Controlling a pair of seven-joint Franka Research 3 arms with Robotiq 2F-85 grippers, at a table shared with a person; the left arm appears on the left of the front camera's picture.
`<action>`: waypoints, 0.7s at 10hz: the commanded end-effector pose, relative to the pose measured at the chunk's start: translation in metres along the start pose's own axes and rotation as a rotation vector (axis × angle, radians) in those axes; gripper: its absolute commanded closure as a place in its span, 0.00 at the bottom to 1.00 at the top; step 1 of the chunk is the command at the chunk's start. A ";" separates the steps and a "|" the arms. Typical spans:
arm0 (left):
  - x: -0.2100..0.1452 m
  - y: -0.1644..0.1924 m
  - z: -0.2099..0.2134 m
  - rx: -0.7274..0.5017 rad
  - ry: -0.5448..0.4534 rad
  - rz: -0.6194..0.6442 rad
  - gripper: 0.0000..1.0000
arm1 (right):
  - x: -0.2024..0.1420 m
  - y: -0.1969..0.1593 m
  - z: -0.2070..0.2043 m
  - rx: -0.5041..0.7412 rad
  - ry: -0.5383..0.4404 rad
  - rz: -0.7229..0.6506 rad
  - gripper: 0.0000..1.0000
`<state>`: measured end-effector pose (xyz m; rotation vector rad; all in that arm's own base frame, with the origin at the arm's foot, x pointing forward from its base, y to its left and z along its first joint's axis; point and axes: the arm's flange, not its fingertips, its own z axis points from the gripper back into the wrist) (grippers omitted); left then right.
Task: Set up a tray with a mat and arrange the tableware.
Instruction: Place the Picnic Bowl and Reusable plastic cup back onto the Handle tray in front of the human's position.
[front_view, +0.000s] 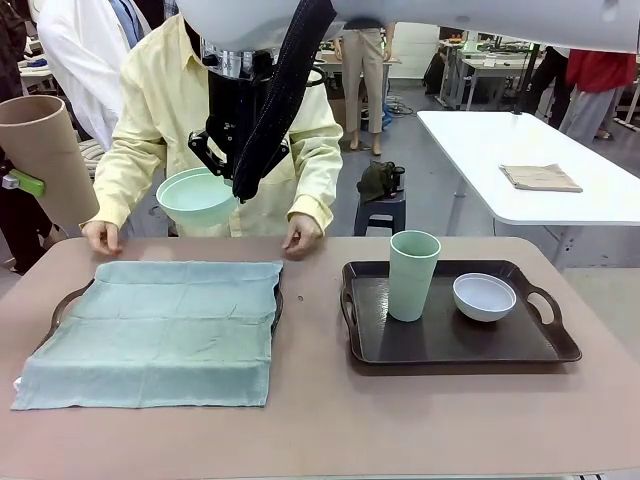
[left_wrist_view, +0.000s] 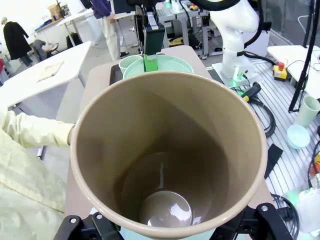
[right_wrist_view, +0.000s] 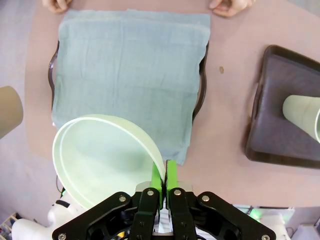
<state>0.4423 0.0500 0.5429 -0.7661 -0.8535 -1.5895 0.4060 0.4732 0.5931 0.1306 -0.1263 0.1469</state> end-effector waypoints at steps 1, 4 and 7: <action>0.001 0.000 -0.001 0.002 0.005 -0.013 1.00 | -0.003 -0.001 -0.002 -0.011 -0.016 -0.010 1.00; 0.001 0.000 -0.001 0.002 0.005 -0.013 1.00 | -0.003 -0.001 -0.002 -0.011 -0.016 -0.010 1.00; -0.029 0.004 -0.015 -0.059 -0.030 -0.036 0.15 | 0.015 -0.004 -0.031 0.006 0.006 0.009 0.96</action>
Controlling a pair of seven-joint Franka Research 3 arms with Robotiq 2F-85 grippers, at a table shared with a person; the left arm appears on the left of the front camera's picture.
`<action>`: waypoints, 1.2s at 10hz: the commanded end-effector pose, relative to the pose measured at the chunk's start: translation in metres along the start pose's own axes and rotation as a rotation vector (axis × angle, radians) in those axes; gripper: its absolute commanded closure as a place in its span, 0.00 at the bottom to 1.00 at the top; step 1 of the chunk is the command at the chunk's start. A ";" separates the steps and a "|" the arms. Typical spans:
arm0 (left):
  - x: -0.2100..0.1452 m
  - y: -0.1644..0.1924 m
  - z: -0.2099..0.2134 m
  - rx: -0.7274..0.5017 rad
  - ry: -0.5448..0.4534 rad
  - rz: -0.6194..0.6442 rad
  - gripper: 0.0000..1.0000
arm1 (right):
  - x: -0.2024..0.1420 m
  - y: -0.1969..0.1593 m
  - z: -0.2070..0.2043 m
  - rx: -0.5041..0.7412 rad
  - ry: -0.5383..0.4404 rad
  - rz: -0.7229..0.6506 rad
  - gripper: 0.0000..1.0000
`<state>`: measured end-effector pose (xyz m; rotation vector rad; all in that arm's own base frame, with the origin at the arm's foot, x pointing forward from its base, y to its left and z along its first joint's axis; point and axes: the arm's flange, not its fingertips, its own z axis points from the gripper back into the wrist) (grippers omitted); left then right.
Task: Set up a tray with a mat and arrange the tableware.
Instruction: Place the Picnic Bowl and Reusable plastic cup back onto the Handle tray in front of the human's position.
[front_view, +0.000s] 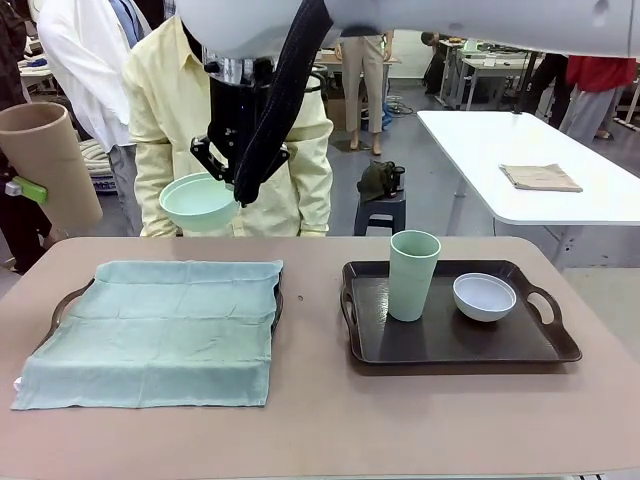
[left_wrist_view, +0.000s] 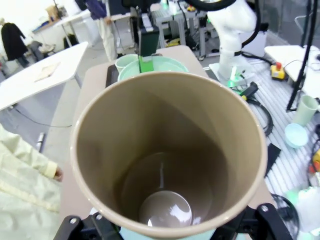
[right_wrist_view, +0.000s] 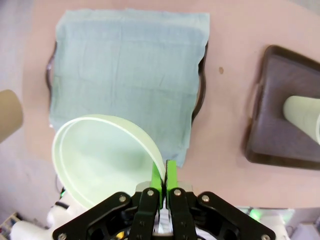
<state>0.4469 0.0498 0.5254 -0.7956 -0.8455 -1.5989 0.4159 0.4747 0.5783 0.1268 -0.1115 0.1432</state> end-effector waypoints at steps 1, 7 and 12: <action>-0.029 0.001 -0.013 -0.072 -0.029 -0.046 0.15 | 0.013 0.001 -0.033 0.013 0.002 0.022 0.96; -0.126 0.019 -0.058 -0.096 -0.010 -0.032 0.15 | 0.038 0.015 -0.150 -0.007 0.063 0.092 0.96; -0.141 0.019 -0.065 -0.094 -0.004 0.012 0.15 | 0.036 0.013 -0.171 -0.013 0.093 0.079 0.96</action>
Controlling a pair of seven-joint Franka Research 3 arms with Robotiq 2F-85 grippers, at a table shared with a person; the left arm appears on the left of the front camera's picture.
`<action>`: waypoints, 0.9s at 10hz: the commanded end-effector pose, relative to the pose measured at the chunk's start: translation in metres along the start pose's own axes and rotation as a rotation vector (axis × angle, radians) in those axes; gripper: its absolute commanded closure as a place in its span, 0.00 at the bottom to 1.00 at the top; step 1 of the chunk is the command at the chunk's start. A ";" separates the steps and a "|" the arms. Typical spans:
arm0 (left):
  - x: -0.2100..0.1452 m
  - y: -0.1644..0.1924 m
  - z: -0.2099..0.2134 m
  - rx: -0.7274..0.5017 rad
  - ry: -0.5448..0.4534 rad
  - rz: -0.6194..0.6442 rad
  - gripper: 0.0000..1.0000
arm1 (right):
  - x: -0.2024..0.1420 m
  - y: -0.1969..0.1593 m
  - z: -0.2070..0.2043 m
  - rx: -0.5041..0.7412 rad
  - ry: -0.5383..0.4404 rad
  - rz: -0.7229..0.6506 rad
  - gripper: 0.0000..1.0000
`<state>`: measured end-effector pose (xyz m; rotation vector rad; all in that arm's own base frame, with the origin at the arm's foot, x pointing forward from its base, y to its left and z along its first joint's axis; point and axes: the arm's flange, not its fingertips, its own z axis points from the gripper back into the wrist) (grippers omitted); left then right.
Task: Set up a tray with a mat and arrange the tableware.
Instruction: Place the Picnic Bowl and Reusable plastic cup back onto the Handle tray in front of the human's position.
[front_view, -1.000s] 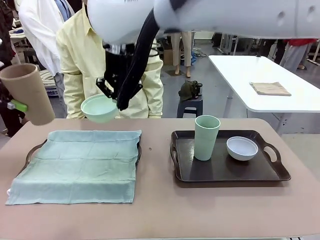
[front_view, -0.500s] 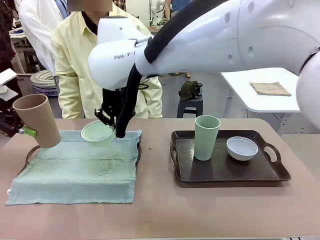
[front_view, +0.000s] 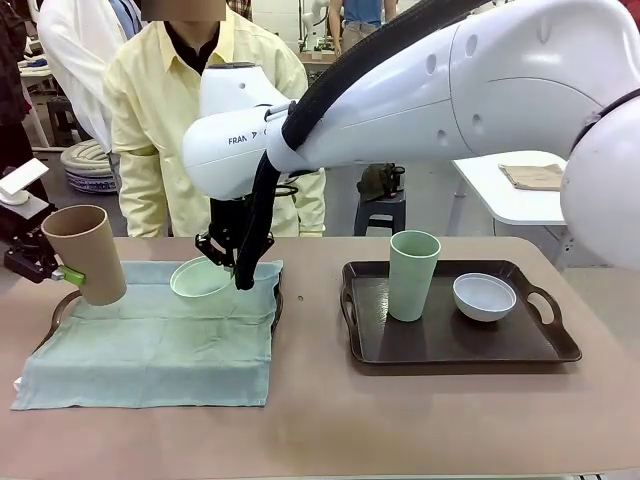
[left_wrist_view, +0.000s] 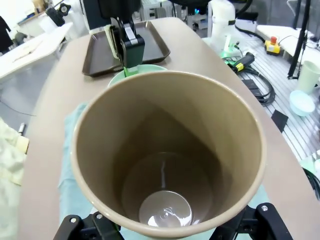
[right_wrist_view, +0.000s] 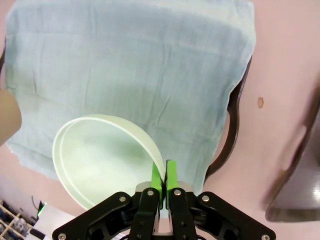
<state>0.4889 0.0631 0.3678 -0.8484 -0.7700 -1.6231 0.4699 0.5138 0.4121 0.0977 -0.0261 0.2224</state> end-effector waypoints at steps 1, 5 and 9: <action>0.007 -0.004 0.003 -0.017 -0.013 -0.010 0.15 | -0.003 0.002 0.003 0.005 0.001 0.004 0.96; -0.014 0.010 -0.011 -0.020 -0.046 0.026 0.15 | 0.009 -0.007 -0.022 0.033 -0.030 0.057 0.96; -0.034 0.021 -0.025 -0.002 -0.091 -0.017 0.15 | 0.024 -0.003 -0.055 0.049 0.013 0.087 0.96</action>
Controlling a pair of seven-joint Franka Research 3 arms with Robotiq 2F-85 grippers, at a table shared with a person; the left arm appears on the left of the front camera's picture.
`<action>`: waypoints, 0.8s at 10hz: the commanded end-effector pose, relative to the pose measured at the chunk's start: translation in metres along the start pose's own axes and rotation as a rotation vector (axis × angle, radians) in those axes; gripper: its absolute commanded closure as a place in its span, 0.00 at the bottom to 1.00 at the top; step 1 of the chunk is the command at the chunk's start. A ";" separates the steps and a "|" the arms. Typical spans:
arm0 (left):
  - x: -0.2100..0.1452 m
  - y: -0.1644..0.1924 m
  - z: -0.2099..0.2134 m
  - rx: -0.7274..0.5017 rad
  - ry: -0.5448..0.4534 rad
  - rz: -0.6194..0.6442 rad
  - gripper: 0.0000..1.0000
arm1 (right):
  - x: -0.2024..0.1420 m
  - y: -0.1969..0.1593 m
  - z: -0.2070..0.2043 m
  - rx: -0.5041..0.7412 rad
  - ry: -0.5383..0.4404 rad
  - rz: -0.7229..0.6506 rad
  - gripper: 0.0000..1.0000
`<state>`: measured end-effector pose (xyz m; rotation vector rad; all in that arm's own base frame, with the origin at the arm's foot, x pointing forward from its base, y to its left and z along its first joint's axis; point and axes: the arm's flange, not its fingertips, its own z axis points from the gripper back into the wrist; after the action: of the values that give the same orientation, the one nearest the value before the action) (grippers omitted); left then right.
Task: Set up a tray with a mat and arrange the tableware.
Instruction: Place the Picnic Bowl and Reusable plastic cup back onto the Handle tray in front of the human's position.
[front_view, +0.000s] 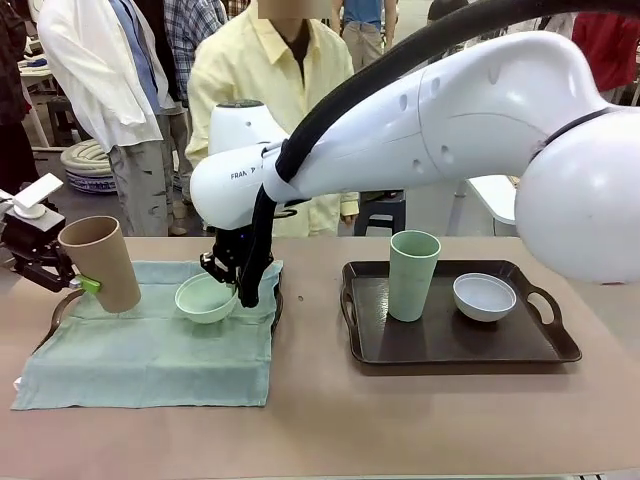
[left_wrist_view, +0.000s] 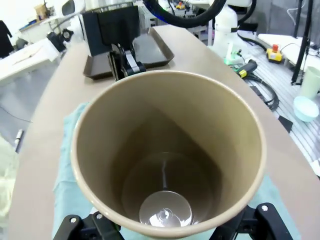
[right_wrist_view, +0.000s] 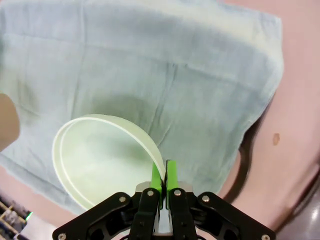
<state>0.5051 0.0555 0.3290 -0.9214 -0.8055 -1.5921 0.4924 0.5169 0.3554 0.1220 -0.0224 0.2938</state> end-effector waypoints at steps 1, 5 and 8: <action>-0.009 0.009 -0.006 -0.001 -0.018 -0.025 0.15 | 0.005 0.003 -0.005 0.022 0.024 0.014 0.96; -0.024 0.015 -0.022 -0.019 0.011 -0.041 0.15 | 0.006 0.004 -0.013 0.027 0.052 0.019 0.96; -0.029 0.019 -0.026 -0.024 0.023 -0.038 0.15 | 0.005 0.005 -0.014 0.025 0.062 0.033 0.96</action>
<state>0.5190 0.0433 0.2930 -0.9233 -0.7792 -1.6113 0.4959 0.5235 0.3439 0.1301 0.0148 0.3068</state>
